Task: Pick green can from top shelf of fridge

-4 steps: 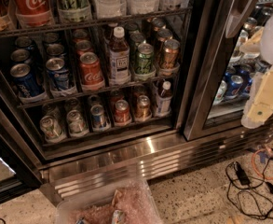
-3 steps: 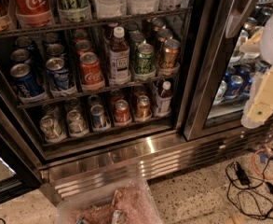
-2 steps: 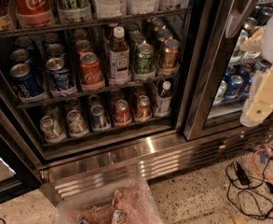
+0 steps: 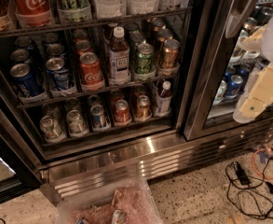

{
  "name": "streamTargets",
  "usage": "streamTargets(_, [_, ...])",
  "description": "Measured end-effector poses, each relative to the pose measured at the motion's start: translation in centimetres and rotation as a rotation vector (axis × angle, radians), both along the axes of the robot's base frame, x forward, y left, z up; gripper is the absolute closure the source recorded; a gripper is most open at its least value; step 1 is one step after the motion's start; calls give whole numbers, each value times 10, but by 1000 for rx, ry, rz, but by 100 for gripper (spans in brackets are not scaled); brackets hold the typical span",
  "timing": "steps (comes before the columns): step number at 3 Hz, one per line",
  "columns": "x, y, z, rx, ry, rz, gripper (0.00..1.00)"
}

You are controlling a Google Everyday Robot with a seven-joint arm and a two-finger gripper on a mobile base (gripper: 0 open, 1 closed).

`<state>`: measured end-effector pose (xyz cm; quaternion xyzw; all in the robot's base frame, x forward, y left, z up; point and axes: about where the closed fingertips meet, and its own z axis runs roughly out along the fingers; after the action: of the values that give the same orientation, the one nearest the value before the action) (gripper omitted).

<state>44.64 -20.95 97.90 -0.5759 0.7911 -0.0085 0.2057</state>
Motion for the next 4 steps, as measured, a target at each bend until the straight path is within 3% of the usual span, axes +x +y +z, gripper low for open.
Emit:
streamTargets(1, [6,6,-2,54,-1,-26,0])
streamTargets(3, [8,10,-1,87,-8,-32,0])
streamTargets(4, [24,16,4,188,-45,-83,0])
